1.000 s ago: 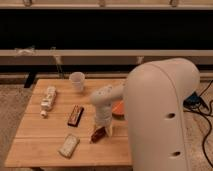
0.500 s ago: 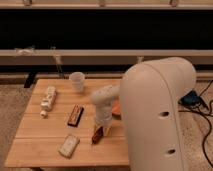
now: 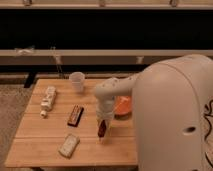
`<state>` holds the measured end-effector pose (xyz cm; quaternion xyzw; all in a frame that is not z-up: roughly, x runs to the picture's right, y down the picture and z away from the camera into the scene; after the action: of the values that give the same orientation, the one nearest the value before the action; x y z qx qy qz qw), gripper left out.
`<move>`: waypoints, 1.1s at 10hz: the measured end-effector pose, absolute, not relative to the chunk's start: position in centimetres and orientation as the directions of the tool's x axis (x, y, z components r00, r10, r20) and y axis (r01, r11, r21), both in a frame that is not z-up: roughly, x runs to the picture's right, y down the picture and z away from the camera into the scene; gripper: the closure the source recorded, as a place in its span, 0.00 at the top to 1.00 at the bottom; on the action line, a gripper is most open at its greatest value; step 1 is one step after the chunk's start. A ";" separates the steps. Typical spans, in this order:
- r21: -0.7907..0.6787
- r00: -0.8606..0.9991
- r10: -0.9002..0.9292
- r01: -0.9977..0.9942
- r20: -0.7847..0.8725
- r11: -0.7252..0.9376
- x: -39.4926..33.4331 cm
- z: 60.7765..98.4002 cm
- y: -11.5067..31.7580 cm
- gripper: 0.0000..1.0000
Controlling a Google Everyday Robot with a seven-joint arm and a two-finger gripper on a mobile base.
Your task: Place the pepper on the white sponge
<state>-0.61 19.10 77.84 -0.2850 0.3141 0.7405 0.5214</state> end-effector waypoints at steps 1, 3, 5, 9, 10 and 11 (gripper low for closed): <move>0.156 -0.291 0.608 -0.951 -0.739 -0.266 -0.1 77.0 17.6 0.00; 0.108 -0.253 0.633 -0.960 -0.731 -0.258 0.9 76.6 14.0 0.00; 0.060 -0.202 0.653 -0.970 -0.730 -0.234 2.2 77.3 11.7 0.00; -0.088 -0.061 0.697 -0.981 -0.714 -0.176 4.6 79.9 7.9 0.00; -0.110 -0.041 0.702 -0.979 -0.711 -0.169 4.8 80.8 7.7 0.02; -0.122 -0.029 0.702 -0.979 -0.711 -0.164 5.0 81.6 7.8 0.08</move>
<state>4.98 7.77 81.63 -0.3327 0.2080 0.6866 0.6121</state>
